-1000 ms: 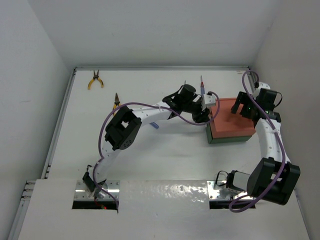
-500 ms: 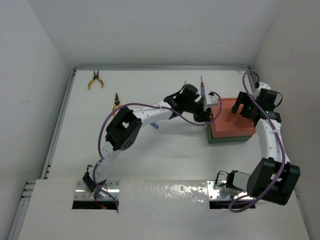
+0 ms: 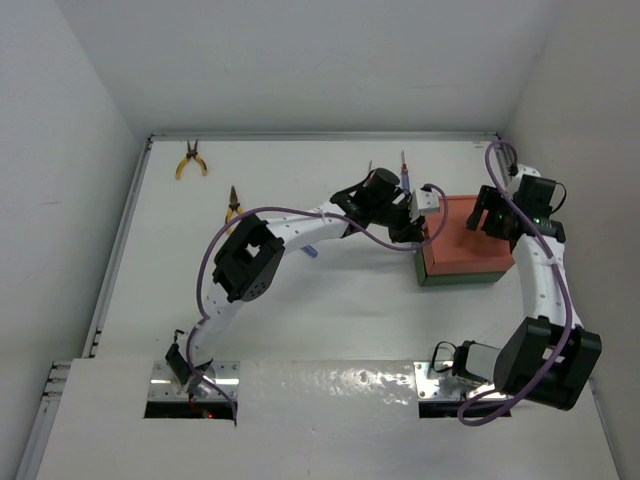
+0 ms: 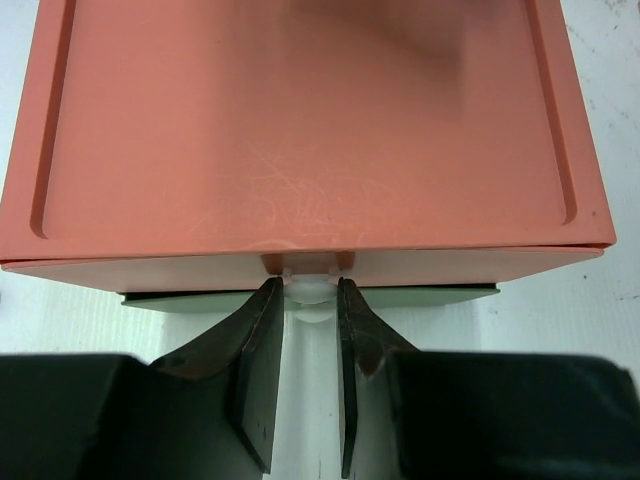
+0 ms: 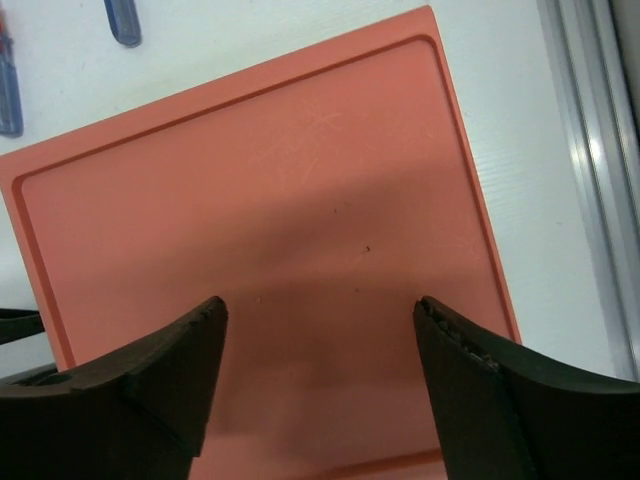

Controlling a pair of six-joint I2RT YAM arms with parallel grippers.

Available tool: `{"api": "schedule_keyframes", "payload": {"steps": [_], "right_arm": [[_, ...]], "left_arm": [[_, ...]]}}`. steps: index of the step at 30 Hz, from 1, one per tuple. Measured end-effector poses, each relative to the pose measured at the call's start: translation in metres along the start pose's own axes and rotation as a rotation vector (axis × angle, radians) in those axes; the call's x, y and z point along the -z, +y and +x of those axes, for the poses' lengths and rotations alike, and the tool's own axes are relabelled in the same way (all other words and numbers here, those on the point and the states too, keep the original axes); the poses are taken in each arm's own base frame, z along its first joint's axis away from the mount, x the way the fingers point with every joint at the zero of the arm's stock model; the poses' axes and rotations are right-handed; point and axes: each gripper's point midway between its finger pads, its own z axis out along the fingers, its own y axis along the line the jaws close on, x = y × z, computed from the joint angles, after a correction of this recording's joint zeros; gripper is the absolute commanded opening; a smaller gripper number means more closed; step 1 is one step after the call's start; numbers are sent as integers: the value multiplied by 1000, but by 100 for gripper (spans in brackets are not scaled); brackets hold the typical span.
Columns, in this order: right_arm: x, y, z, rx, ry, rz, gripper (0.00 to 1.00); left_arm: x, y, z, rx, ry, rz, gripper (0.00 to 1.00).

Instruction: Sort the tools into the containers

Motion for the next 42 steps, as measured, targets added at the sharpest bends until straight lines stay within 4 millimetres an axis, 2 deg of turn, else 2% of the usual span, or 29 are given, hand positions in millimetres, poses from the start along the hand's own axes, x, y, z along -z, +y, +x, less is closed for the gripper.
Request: {"api": "schedule_keyframes", "payload": {"steps": [3, 8, 12, 13, 17, 20, 22, 28, 37, 42], "right_arm": [[8, 3, -6, 48, 11, 12, 66], [19, 22, -28, 175, -30, 14, 63], [24, 35, -30, 227, -49, -16, 41], [24, 36, -29, 231, -54, -24, 27], [13, 41, -12, 217, -14, -65, 0], [-5, 40, 17, 182, 71, -71, 0], [-12, 43, 9, 161, 31, -83, 0], [-21, 43, 4, 105, -8, -66, 0], [-27, 45, -1, 87, -56, -72, 0], [-27, 45, -2, 88, -58, -74, 0]], "left_arm": [[1, 2, 1, -17, 12, -11, 0], [1, 3, 1, -22, 15, -14, 0], [1, 4, 1, -18, 17, -18, 0], [1, 4, 1, -18, 18, -20, 0], [3, 6, 2, -15, 32, -31, 0], [4, 6, 3, -9, 43, -35, 0], [6, 8, 4, -6, 49, -41, 0], [17, 11, 10, 12, 79, -52, 0], [75, 16, 40, 49, 151, -98, 0], [90, 14, 49, 57, 176, -112, 0]]}}
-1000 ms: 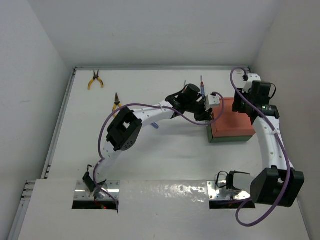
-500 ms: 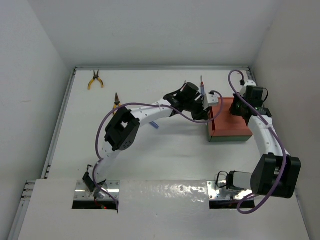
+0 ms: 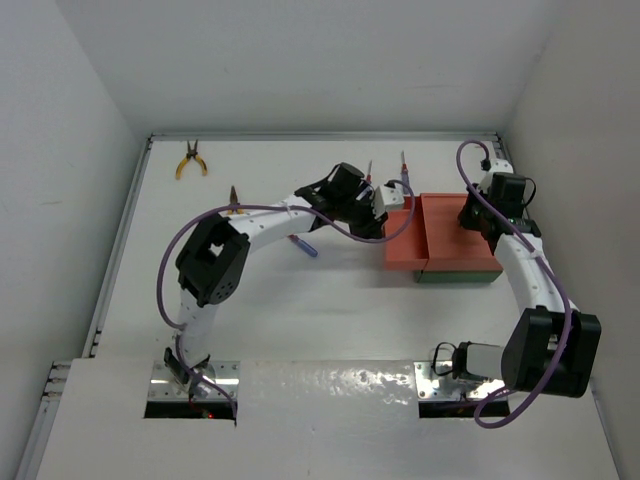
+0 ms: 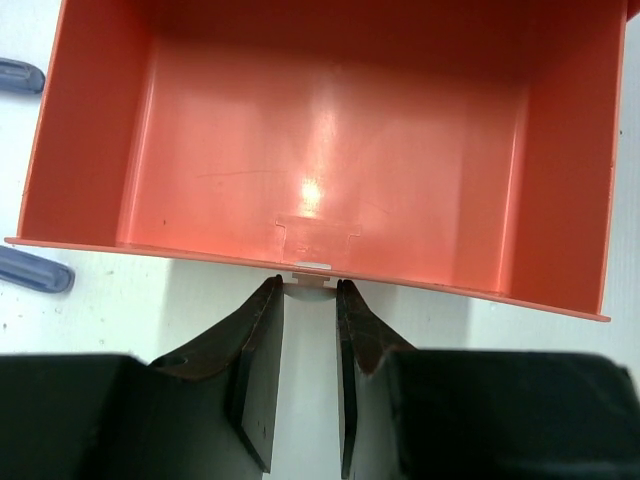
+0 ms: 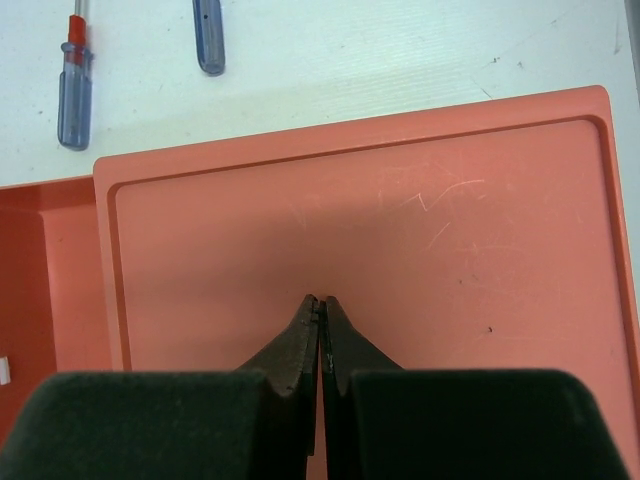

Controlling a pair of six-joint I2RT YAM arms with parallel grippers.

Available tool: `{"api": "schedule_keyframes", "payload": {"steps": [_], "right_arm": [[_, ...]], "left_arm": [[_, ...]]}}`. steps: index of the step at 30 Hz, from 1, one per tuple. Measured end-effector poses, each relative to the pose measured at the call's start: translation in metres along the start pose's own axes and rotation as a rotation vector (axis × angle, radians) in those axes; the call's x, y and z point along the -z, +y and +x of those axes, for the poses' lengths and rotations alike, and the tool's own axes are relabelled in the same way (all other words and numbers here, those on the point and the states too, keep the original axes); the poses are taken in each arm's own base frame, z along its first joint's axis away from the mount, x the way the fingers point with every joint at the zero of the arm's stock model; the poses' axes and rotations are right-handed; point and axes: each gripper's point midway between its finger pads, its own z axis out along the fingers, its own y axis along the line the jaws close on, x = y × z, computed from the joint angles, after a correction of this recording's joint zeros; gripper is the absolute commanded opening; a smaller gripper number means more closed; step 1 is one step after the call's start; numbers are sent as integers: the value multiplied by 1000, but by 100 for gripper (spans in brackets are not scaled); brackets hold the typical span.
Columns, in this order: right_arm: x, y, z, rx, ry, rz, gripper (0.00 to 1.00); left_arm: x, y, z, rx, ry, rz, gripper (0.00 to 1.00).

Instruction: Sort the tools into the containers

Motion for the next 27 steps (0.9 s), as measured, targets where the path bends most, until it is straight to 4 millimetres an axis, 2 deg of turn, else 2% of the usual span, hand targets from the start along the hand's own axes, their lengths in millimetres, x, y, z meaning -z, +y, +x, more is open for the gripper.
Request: {"api": "schedule_keyframes", "payload": {"steps": [6, 9, 10, 15, 18, 23, 27], "right_arm": [[0, 0, 0, 7, 0, -1, 0], [0, 0, 0, 10, -2, -4, 0], [0, 0, 0, 11, -2, -5, 0], [0, 1, 0, 16, -2, -8, 0], [0, 1, 0, 19, -2, -11, 1], [0, 3, 0, 29, 2, -22, 3], [1, 2, -2, 48, 22, -21, 5]], "left_arm": [[7, 1, 4, -1, 19, -16, 0], [9, 3, 7, 1, 25, -22, 32], [9, 4, 7, -2, 24, -22, 49], [16, 10, 10, 35, 40, -36, 72], [27, 24, -6, 77, 14, -63, 87], [64, 65, -42, 168, -76, -171, 87], [115, 104, -42, 339, -96, -362, 85]]}}
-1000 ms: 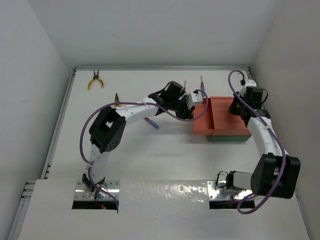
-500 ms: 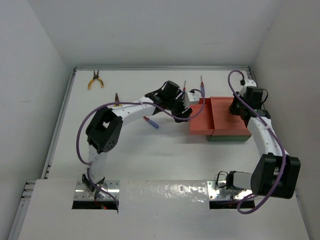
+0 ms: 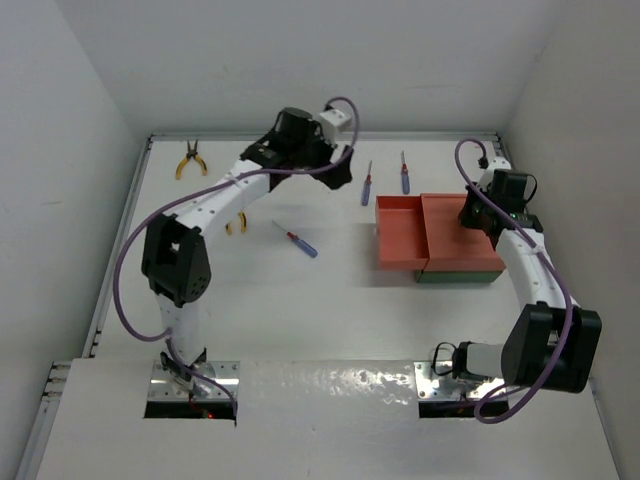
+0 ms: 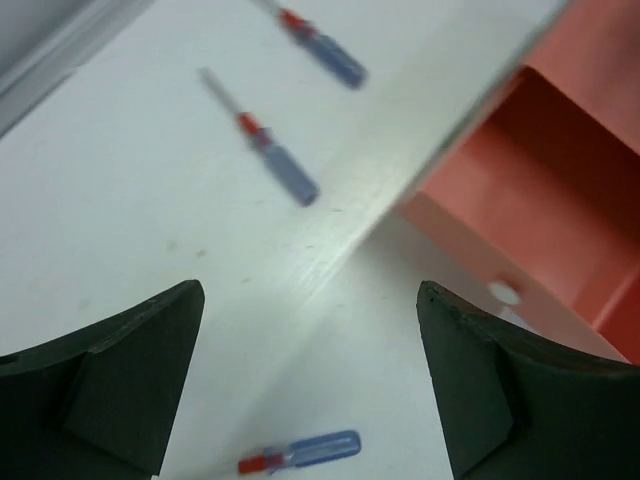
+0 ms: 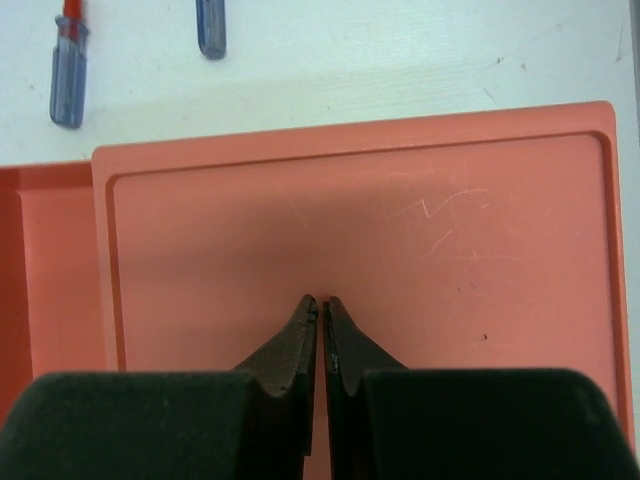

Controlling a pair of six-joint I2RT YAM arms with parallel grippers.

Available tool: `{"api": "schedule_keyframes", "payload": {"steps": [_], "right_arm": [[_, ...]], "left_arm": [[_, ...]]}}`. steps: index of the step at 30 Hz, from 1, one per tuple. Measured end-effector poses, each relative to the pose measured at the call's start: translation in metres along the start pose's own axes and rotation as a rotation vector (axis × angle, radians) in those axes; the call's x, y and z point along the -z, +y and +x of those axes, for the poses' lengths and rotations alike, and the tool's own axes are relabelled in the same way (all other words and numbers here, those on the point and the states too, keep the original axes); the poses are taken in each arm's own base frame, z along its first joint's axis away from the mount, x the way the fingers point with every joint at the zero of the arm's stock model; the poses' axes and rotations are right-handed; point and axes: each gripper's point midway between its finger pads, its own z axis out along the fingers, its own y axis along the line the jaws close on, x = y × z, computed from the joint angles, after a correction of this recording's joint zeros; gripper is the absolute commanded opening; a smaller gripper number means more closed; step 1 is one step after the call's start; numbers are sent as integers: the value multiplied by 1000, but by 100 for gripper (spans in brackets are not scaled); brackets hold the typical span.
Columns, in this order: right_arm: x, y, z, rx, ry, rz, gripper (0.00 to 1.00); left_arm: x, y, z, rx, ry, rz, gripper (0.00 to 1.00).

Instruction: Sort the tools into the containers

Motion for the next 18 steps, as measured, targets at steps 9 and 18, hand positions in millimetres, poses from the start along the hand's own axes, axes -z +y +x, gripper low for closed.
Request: {"api": "schedule_keyframes", "payload": {"steps": [9, 18], "right_arm": [[7, 1, 5, 32, 70, -12, 11], [9, 4, 8, 37, 81, -29, 15]], "left_arm": [[132, 215, 42, 306, -11, -566, 68], [230, 389, 165, 500, 125, -932, 77]]}}
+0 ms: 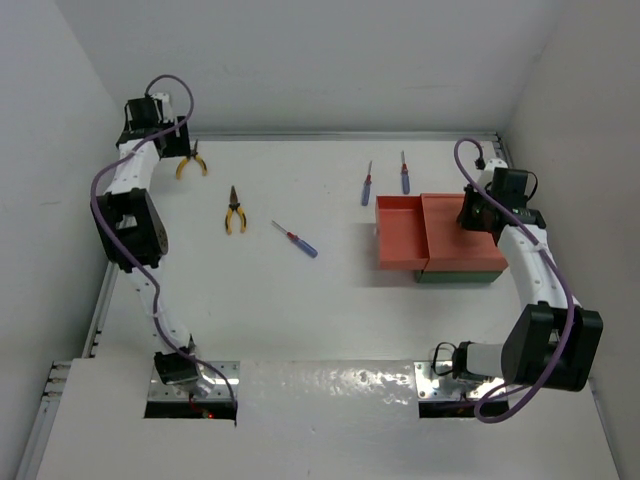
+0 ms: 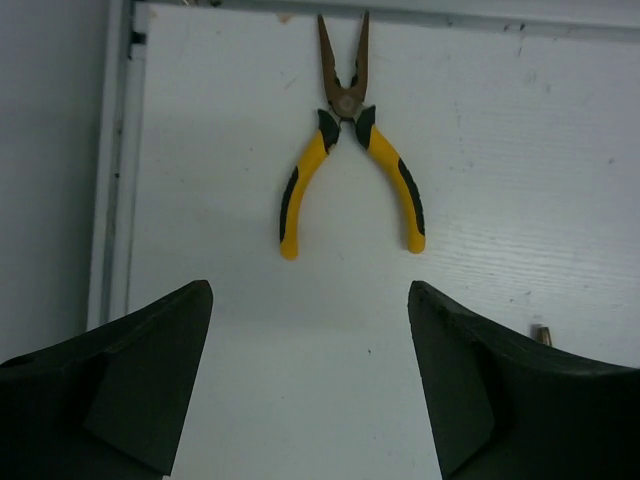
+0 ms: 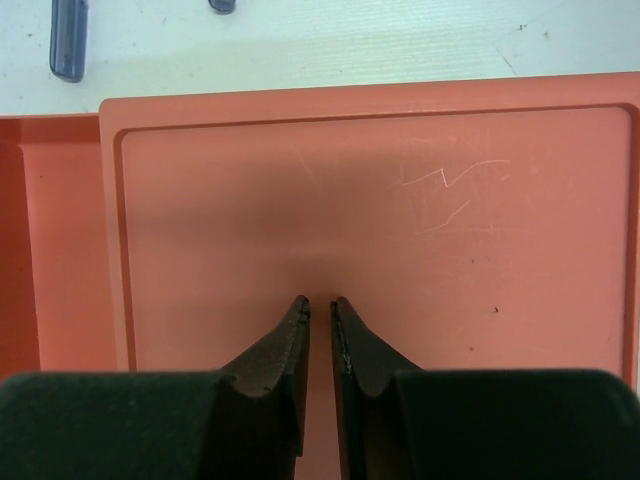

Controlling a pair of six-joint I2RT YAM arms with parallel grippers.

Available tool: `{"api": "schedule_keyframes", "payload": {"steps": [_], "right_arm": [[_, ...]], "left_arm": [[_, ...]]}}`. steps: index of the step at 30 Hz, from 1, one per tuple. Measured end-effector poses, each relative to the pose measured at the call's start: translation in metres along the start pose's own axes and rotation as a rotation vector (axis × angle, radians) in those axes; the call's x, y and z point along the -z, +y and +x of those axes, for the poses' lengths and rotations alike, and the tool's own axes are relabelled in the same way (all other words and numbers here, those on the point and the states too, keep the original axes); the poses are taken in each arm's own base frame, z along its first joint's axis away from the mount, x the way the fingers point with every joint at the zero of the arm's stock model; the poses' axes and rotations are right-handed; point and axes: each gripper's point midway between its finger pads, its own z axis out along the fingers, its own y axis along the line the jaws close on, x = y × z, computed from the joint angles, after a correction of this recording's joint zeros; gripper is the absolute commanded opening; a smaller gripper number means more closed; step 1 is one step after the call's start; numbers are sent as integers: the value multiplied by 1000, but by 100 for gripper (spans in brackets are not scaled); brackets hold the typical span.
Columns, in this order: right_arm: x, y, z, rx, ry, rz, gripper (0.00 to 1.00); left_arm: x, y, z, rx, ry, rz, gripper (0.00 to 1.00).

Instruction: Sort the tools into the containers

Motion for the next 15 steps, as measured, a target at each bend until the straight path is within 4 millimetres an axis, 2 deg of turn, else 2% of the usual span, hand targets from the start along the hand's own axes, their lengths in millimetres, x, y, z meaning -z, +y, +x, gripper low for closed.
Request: {"api": "schedule_keyframes", "payload": {"steps": [7, 12, 14, 15], "right_arm": [[3, 1, 3, 6, -2, -1, 16], [8, 1, 8, 15, 7, 2, 16], [9, 0, 9, 19, 11, 3, 17], [9, 0, 9, 21, 13, 4, 17]], "left_arm": [[-76, 8, 41, -60, 107, -19, 80], [-102, 17, 77, -71, 178, -43, 76], [-105, 22, 71, -70, 156, -53, 72], [-105, 23, 69, -70, 151, -57, 66]]}}
